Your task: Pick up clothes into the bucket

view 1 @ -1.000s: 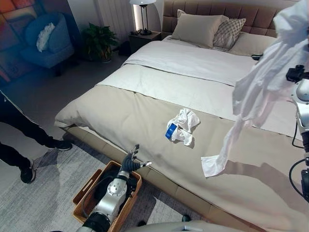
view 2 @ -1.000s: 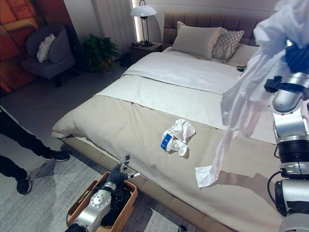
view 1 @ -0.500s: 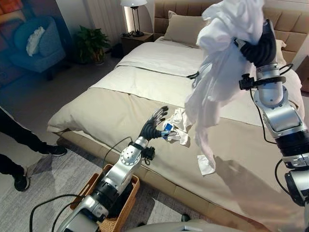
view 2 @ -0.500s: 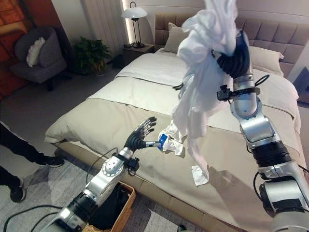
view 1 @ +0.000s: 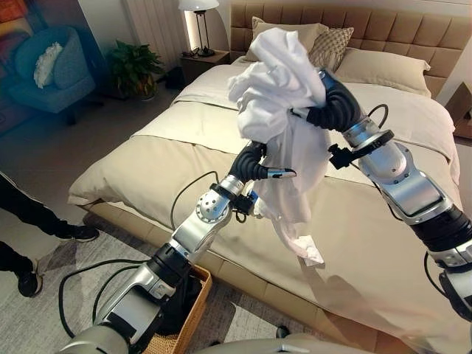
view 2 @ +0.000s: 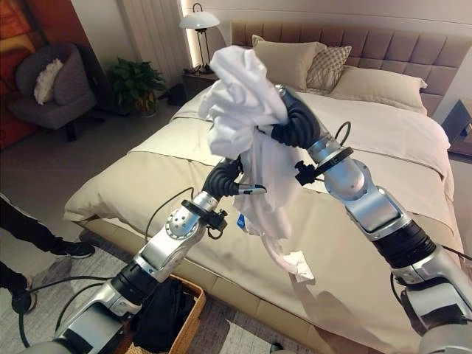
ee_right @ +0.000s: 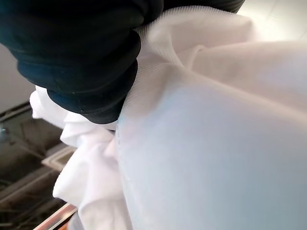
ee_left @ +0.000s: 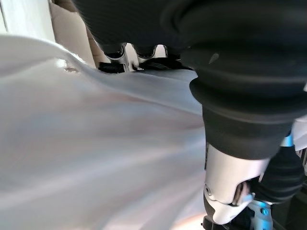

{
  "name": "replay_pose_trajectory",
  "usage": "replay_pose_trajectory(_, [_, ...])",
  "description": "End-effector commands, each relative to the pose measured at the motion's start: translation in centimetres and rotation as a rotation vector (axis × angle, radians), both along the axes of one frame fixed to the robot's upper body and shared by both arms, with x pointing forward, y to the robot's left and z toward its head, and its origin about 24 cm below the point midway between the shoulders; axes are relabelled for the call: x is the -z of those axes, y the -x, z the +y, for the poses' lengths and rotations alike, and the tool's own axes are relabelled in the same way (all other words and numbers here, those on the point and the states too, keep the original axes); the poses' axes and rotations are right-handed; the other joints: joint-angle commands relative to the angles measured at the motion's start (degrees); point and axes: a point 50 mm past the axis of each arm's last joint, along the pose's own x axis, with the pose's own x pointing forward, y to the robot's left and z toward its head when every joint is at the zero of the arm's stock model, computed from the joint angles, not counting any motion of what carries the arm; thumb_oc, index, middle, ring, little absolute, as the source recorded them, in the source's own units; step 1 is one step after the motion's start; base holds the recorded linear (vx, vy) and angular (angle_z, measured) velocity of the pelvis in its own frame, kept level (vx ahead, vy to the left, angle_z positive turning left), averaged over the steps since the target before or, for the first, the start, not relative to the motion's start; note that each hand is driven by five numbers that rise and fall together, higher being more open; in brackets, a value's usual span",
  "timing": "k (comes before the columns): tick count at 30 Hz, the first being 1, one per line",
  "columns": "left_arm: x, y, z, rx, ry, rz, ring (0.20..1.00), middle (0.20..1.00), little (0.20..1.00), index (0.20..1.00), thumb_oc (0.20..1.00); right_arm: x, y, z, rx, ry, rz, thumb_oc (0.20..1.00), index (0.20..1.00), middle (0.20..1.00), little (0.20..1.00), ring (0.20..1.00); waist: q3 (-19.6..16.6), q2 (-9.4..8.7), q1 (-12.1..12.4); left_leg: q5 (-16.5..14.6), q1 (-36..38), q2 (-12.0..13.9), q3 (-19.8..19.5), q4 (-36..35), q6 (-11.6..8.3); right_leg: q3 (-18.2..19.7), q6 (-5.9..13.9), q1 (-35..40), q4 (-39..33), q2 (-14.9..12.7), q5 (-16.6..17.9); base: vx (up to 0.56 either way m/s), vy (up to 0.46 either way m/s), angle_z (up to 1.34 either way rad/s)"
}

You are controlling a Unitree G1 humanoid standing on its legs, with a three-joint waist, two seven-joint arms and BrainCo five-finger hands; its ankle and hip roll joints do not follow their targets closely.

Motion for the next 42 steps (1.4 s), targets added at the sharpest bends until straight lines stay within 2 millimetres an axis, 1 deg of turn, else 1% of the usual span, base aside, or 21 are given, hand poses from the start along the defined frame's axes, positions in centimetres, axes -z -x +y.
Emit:
replay_pose_trajectory(1, [-3.9,0.3,-2.5,0.105,0.066,-0.127,1.0,1.0,1.0,1.0,1.0,-3.0,1.5,1.1,-0.137,-0.06,-0.089,0.2,0.2,0.2,0.2,0.2,-3.27,-3.82,1.47,-6.35,-2.87,-2.34,-2.02,6.91,0.76,-2.78,2.45,-1.83,7.64,-3.09,-3.45,0.0,0.0,0.0])
replay_pose_trajectory(8, [-4.1,0.8,-4.0,0.173,0.074,-0.103,1.0,1.0,1.0,1.0,1.0,-2.5,2.0,2.3,-0.232,-0.115,-0.03,0.2,0.2,0.2,0.2,0.2,-3.12,-3.91,1.74,-6.37,-3.15,-2.51,-2.51,7.06,0.86,-3.5,2.45,-1.74,7.67,-3.16,-3.59,0.01,0.001,0.1])
replay_pose_trajectory(13, [-3.6,1.0,-4.9,0.225,0.112,-0.033,1.0,1.0,1.0,1.0,1.0,-2.4,2.1,2.6,-0.255,-0.148,-0.02,0.2,0.2,0.2,0.2,0.2,-2.94,-3.85,1.67,-6.79,-2.94,-2.48,-2.64,7.07,0.94,-3.54,2.48,-1.48,7.76,-3.16,-4.01,0.01,0.001,0.0])
replay_pose_trajectory(14, [-3.4,1.2,-5.2,0.258,0.137,0.007,0.912,0.912,0.912,0.912,0.912,-2.4,2.2,2.6,-0.256,-0.161,-0.019,0.2,0.2,0.2,0.2,0.2,-2.86,-3.81,1.61,-6.87,-2.8,-2.45,-2.58,7.04,0.95,-3.54,2.51,-1.44,7.77,-3.19,-4.0,0.0,0.0,0.0])
replay_pose_trajectory(15, [-3.1,1.2,-5.2,0.27,0.152,0.034,0.548,0.548,0.548,0.548,0.548,-2.4,2.1,2.5,-0.252,-0.173,-0.016,0.2,0.2,0.2,0.2,0.2,-2.85,-3.8,1.58,-6.89,-2.84,-2.46,-2.55,7.07,0.96,-3.52,2.51,-1.45,7.79,-3.2,-4.01,0.0,0.0,0.0])
replay_pose_trajectory(16, [-2.9,1.3,-5.3,0.278,0.16,0.051,0.288,0.288,0.288,0.288,0.288,-2.3,2.1,2.5,-0.251,-0.181,-0.012,0.2,0.2,0.2,0.2,0.2,-2.87,-3.81,1.59,-6.92,-2.87,-2.46,-2.53,7.08,0.97,-3.45,2.52,-1.48,7.8,-3.21,-4.01,0.0,0.0,0.0])
replay_pose_trajectory(17, [-2.5,1.5,-5.5,0.298,0.184,0.096,0.2,0.2,0.2,0.2,0.2,-2.1,2.0,2.4,-0.249,-0.207,0.0,0.2,0.2,0.2,0.2,0.2,-2.85,-3.77,1.51,-6.94,-2.85,-2.45,-2.51,7.13,0.97,-3.38,2.52,-1.5,7.84,-3.22,-3.99,0.0,0.0,0.0])
replay_pose_trajectory(20, [-1.6,1.5,-5.2,0.295,0.204,0.149,0.2,0.2,0.2,0.2,0.2,-1.7,2.0,2.2,-0.261,-0.282,0.03,0.2,0.2,0.2,0.2,0.2,-2.81,-3.8,1.52,-6.93,-2.86,-2.4,-2.46,7.08,0.99,-3.27,2.51,-1.68,7.94,-3.24,-4.07,0.0,0.0,0.0])
replay_pose_trajectory(25, [-1.0,1.4,-4.5,0.262,0.225,0.18,0.2,0.2,0.2,0.2,0.2,-1.4,2.4,2.0,-0.291,-0.334,0.064,0.2,0.2,0.2,0.2,0.2,-2.88,-3.85,1.46,-7.02,-2.77,-2.39,-2.4,7.06,1.02,-3.17,2.41,-1.73,8.11,-3.22,-4.17,0.0,0.0,0.0])
replay_pose_trajectory(27, [-0.6,1.4,-4.1,0.249,0.251,0.207,0.2,0.2,0.2,0.2,0.2,-1.2,2.6,1.9,-0.321,-0.371,0.099,0.2,0.2,0.2,0.2,0.2,-2.81,-3.94,1.48,-7.04,-2.7,-2.4,-2.33,7.08,1.03,-3.08,2.4,-1.67,8.1,-3.2,-4.15,0.0,0.0,0.0])
replay_pose_trajectory(28, [-0.1,1.5,-3.8,0.233,0.285,0.249,0.2,0.2,0.2,0.2,0.2,-0.9,2.8,1.9,-0.35,-0.402,0.135,0.2,0.2,0.2,0.2,0.2,-2.72,-3.97,1.47,-7.07,-2.68,-2.39,-2.19,7.14,1.03,-2.88,2.38,-1.78,8.14,-3.18,-4.17,0.0,0.0,0.0])
replay_pose_trajectory(34, [0.4,1.4,-2.6,0.188,0.284,0.253,0.2,0.2,0.2,0.2,0.2,-0.8,3.5,1.2,-0.375,-0.432,0.154,0.206,0.206,0.206,0.206,0.206,-2.87,-4.02,1.38,-7.15,-2.59,-2.37,-1.89,7.15,1.02,-2.6,2.41,-1.92,8.14,-3.17,-4.13,0.0,0.0,0.0])
replay_pose_trajectory(36, [0.6,1.2,-2.0,0.165,0.289,0.25,0.2,0.2,0.2,0.2,0.2,-0.9,3.6,0.6,-0.356,-0.441,0.141,0.209,0.209,0.209,0.209,0.209,-2.96,-4.01,1.36,-7.17,-2.53,-2.34,-1.81,7.02,1.03,-2.6,2.41,-1.9,8.03,-3.15,-4.11,0.0,0.0,0.0])
replay_pose_trajectory(40, [0.5,1.1,0.0,0.1,0.311,0.227,0.2,0.2,0.2,0.2,0.2,-0.4,3.8,-1.6,-0.256,-0.497,0.112,0.2,0.2,0.2,0.2,0.2,-2.93,-3.84,1.25,-7.19,-2.5,-2.29,-1.73,6.92,1.04,-2.61,2.46,-1.95,7.96,-3.21,-4.09,0.0,0.0,0.0])
replay_pose_trajectory(42, [0.6,1.1,0.8,0.071,0.306,0.214,0.2,0.2,0.2,0.2,0.2,0.2,3.7,-2.6,-0.203,-0.537,0.113,0.2,0.2,0.2,0.2,0.2,-3.03,-3.83,1.32,-7.22,-2.49,-2.31,-1.74,6.88,1.05,-2.6,2.47,-1.88,7.86,-3.2,-4.1,0.0,0.0,0.0])
